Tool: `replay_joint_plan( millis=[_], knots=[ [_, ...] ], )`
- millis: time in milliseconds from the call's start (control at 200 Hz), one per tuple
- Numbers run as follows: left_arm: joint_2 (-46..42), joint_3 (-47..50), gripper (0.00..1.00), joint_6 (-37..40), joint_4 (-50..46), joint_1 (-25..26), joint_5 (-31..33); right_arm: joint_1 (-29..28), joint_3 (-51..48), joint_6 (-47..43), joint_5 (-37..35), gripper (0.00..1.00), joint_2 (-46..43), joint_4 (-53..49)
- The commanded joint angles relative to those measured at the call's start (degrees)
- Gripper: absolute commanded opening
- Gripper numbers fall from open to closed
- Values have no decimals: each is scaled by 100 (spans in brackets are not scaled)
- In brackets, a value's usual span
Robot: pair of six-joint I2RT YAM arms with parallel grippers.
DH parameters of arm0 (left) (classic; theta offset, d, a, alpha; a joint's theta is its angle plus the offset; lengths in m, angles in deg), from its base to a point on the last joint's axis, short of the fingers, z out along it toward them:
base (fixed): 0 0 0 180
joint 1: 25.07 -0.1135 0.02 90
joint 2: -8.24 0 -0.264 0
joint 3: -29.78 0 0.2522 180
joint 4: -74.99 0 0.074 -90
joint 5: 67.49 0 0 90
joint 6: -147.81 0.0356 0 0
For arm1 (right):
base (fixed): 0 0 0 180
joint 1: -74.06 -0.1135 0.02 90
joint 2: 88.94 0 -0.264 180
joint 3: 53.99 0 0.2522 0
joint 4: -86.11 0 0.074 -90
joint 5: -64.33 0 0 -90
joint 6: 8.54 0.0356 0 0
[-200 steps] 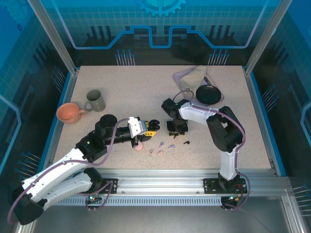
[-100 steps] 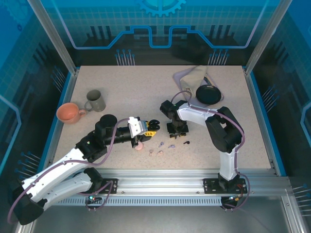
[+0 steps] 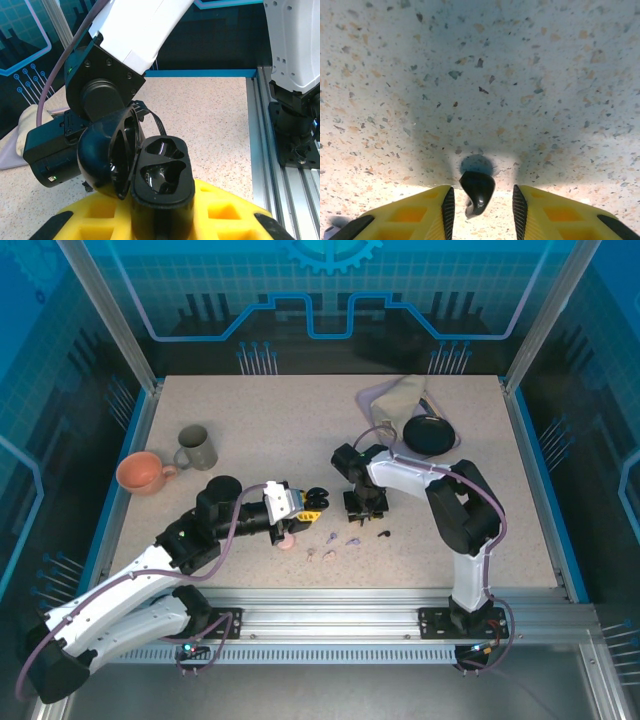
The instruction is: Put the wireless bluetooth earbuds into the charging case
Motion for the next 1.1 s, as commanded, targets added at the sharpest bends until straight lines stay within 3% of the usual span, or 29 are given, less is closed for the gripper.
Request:
replay_joint_plan(
  millis=[0,1096],
  knots=[
    [-53,-62,4,75,-55,36,12,91,133,102,45,38,44,-3],
    [-123,-87,3,168,-165,42,72,93,134,14,397,24,427,-83]
  ],
)
